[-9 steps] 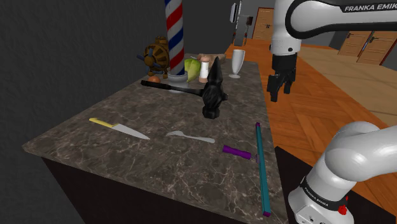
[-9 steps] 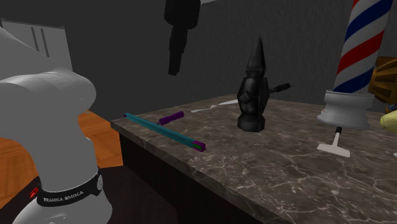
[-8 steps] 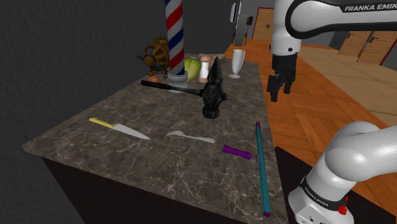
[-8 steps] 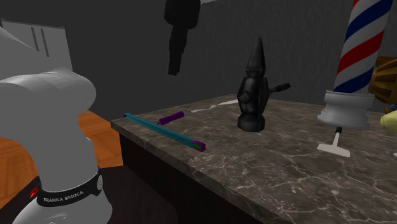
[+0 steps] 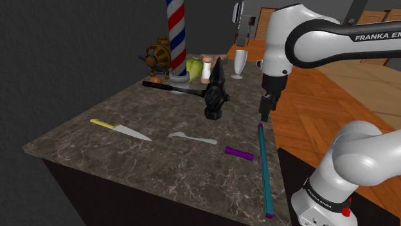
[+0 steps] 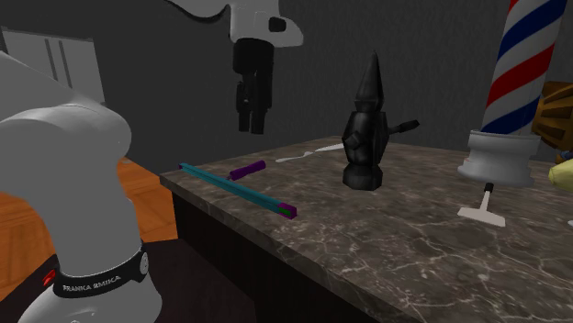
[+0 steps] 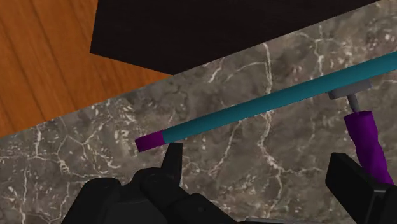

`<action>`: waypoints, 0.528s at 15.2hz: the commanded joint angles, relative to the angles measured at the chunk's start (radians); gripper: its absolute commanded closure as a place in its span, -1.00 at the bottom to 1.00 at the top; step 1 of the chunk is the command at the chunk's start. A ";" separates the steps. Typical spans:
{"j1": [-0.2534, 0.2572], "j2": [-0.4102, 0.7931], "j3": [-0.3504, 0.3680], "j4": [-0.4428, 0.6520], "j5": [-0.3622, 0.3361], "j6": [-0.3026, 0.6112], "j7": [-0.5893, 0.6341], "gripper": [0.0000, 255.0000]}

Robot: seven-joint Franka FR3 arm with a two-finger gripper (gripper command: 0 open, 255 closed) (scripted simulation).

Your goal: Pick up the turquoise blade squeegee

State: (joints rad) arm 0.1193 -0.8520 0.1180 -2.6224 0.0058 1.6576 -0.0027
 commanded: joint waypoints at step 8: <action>0.212 -0.014 0.134 -0.195 0.119 0.305 -0.063 -1.00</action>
State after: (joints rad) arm 0.3054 -0.8674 0.2354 -2.7938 0.1108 1.9211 -0.0577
